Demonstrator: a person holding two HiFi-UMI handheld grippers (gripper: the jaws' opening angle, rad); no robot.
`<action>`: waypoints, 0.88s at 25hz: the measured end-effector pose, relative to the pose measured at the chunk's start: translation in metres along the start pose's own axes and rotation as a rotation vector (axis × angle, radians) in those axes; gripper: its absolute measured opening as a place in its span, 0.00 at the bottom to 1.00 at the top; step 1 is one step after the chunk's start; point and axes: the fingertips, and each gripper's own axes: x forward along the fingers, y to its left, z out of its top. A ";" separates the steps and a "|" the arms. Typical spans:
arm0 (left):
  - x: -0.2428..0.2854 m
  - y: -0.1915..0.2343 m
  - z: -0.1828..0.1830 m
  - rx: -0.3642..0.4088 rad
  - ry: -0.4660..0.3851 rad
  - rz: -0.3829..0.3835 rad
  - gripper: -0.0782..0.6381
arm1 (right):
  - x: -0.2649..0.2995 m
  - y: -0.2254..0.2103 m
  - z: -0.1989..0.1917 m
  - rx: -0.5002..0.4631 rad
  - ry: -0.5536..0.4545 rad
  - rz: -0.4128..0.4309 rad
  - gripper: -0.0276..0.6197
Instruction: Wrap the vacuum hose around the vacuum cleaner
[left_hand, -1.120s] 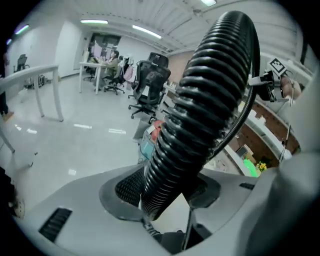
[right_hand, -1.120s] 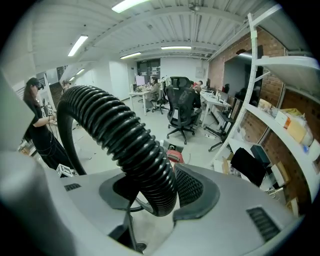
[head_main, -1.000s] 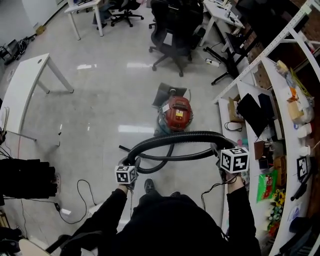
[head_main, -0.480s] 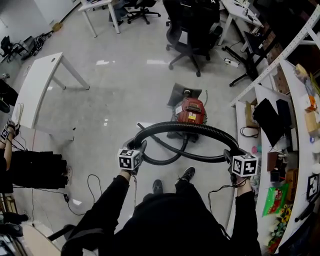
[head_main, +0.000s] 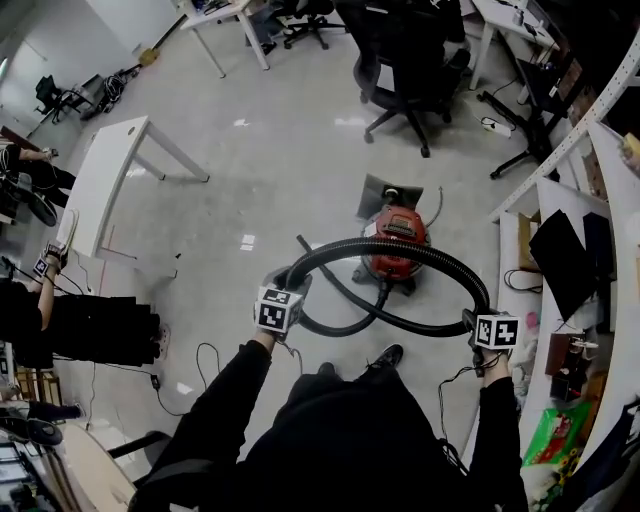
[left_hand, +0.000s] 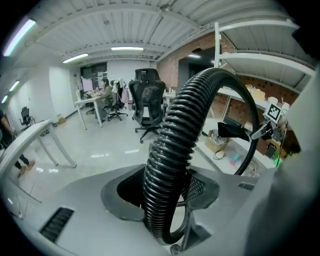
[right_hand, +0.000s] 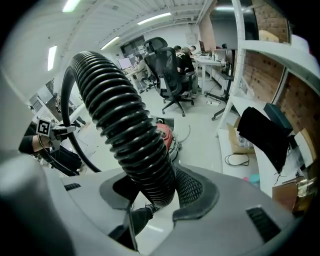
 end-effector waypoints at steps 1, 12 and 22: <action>0.005 -0.006 0.006 0.029 0.007 0.005 0.39 | 0.007 -0.009 -0.002 0.008 0.016 0.010 0.35; 0.109 -0.019 0.062 0.254 0.123 -0.001 0.36 | 0.070 -0.094 -0.022 0.068 0.252 -0.030 0.33; 0.259 0.047 0.106 0.344 0.210 -0.095 0.35 | 0.138 -0.130 0.028 0.041 0.365 -0.272 0.33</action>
